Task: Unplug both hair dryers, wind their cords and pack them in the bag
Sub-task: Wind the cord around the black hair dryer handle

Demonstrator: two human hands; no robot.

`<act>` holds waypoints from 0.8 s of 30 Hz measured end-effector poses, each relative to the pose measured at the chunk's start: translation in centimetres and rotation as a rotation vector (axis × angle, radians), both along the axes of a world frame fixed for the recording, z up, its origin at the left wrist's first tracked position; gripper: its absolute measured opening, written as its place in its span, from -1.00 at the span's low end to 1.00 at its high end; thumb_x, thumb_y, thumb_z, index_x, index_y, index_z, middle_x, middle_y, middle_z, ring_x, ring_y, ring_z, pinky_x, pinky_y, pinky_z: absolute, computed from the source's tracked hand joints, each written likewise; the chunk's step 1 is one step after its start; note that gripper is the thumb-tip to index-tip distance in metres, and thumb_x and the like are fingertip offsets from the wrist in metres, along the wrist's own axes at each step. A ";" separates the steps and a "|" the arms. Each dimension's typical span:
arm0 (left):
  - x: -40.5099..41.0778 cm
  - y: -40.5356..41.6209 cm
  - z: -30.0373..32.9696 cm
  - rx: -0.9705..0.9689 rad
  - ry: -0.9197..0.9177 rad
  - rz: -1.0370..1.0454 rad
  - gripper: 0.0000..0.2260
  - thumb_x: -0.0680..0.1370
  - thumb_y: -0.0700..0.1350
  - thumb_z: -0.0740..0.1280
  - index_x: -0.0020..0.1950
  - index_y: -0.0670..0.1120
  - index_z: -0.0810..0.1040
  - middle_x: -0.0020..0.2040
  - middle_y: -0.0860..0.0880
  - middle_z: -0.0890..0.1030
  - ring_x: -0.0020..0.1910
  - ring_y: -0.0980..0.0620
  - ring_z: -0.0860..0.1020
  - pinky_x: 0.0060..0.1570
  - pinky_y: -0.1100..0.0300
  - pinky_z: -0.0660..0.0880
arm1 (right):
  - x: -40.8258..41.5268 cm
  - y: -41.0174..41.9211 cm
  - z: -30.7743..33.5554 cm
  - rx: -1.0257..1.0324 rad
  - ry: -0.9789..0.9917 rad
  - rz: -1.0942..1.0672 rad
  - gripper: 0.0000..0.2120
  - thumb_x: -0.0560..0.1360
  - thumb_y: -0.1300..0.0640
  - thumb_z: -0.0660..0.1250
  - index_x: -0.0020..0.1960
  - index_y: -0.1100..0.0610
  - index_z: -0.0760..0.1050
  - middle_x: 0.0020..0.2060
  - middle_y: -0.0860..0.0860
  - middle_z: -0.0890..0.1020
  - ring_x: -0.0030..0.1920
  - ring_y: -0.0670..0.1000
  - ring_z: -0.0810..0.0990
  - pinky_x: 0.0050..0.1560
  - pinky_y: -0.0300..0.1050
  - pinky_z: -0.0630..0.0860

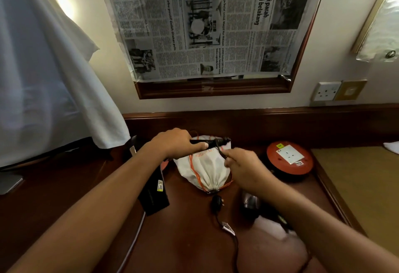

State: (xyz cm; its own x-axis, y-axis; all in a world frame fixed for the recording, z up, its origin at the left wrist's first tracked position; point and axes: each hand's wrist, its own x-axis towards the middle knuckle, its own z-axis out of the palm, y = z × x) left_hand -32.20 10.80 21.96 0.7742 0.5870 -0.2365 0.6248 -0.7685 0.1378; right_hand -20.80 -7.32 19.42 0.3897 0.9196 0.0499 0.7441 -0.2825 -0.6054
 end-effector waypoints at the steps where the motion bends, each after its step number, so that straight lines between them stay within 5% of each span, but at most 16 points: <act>1: -0.1 0.2 0.1 -0.002 -0.026 0.018 -0.38 0.43 0.48 0.08 -0.30 -0.07 0.47 -0.36 -0.01 0.50 -0.39 0.03 0.47 -0.29 0.12 0.41 | -0.3 -0.1 -0.7 0.062 0.265 -0.062 -0.78 0.58 0.29 0.11 0.07 0.15 0.51 -0.24 0.00 0.54 -0.33 -0.05 0.50 -0.37 -0.23 0.44; 3: 0.0 0.1 0.2 -0.005 -0.053 0.019 -0.40 0.43 0.48 0.08 -0.33 -0.05 0.43 -0.37 -0.01 0.48 -0.40 0.03 0.45 -0.29 0.12 0.39 | -0.8 -0.6 -1.6 0.136 0.771 -0.117 -0.78 0.59 0.33 0.11 0.08 0.18 0.51 -0.32 0.02 0.53 -0.50 -0.10 0.34 -0.55 -0.28 0.26; 6: 0.4 -0.4 0.5 -0.073 -0.101 -0.005 -0.39 0.44 0.47 0.08 -0.35 -0.07 0.43 -0.41 -0.01 0.51 -0.43 0.05 0.47 -0.36 0.16 0.37 | -0.4 -0.9 -2.7 0.062 1.090 -0.075 -0.80 0.62 0.24 0.13 0.07 0.27 0.52 -0.37 0.04 0.49 -0.52 -0.09 0.29 -0.59 -0.29 0.20; 14: 0.7 -1.1 0.7 -0.329 -0.210 -0.044 -0.42 0.46 0.41 0.17 -0.30 -0.12 0.52 -0.42 -0.07 0.59 -0.48 0.02 0.56 -0.38 0.19 0.49 | 2.1 -1.2 -5.0 -0.077 1.359 -0.009 -0.57 0.59 -0.06 0.14 0.02 0.28 0.58 -0.36 0.02 0.34 -0.33 0.00 0.37 -0.34 -0.20 0.49; 17: 0.6 -0.9 0.8 -0.354 -0.236 -0.042 -0.41 0.43 0.43 0.17 -0.33 -0.10 0.51 -0.42 -0.08 0.58 -0.45 -0.01 0.55 -0.38 0.20 0.47 | 3.1 -0.9 -5.5 -0.015 1.470 0.009 -0.60 0.57 -0.03 0.14 0.00 0.27 0.58 -0.30 0.04 0.42 -0.25 0.02 0.41 -0.16 -0.10 0.51; 24: 0.0 -0.6 1.9 -0.374 -0.264 -0.022 -0.42 0.41 0.43 0.17 -0.31 -0.10 0.51 -0.41 -0.08 0.56 -0.45 0.01 0.55 -0.36 0.21 0.48 | 4.4 -0.2 -6.0 0.197 1.390 -0.001 -0.88 0.47 0.17 0.29 -0.15 0.22 0.53 -0.31 0.10 0.44 -0.25 0.03 0.44 -0.11 -0.05 0.56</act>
